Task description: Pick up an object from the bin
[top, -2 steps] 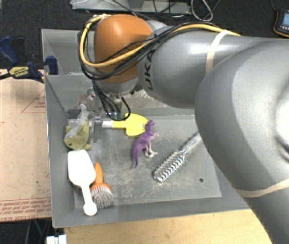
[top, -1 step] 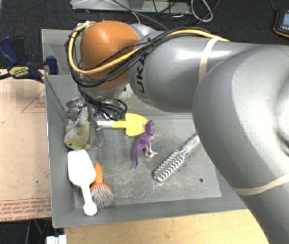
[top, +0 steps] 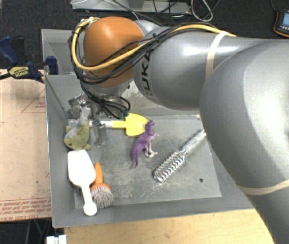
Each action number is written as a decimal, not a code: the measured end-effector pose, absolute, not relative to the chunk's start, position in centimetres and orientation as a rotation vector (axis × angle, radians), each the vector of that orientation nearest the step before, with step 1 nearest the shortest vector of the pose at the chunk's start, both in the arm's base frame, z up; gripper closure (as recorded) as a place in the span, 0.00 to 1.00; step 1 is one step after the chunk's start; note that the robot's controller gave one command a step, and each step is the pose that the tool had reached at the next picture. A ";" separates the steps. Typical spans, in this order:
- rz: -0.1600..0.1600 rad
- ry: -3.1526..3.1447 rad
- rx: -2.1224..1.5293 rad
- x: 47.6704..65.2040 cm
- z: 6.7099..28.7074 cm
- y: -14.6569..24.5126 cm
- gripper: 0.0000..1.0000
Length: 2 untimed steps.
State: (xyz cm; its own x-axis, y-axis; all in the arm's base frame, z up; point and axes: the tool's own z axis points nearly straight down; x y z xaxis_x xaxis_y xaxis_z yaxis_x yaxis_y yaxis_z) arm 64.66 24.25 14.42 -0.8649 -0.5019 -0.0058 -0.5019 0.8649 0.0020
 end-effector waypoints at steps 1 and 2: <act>0.008 2.856 -1.302 65.2 13.0 24.8 0.00; -0.004 2.788 -1.431 64.8 7.1 24.8 0.00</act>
Offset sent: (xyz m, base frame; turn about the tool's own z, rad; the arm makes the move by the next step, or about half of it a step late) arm -0.0006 0.0089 -0.0742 -0.4296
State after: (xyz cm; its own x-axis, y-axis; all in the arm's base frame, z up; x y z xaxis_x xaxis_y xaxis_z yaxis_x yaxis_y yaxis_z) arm 64.85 24.81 7.15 -0.5829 -0.8125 -0.0059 -0.8125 0.5830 -0.0057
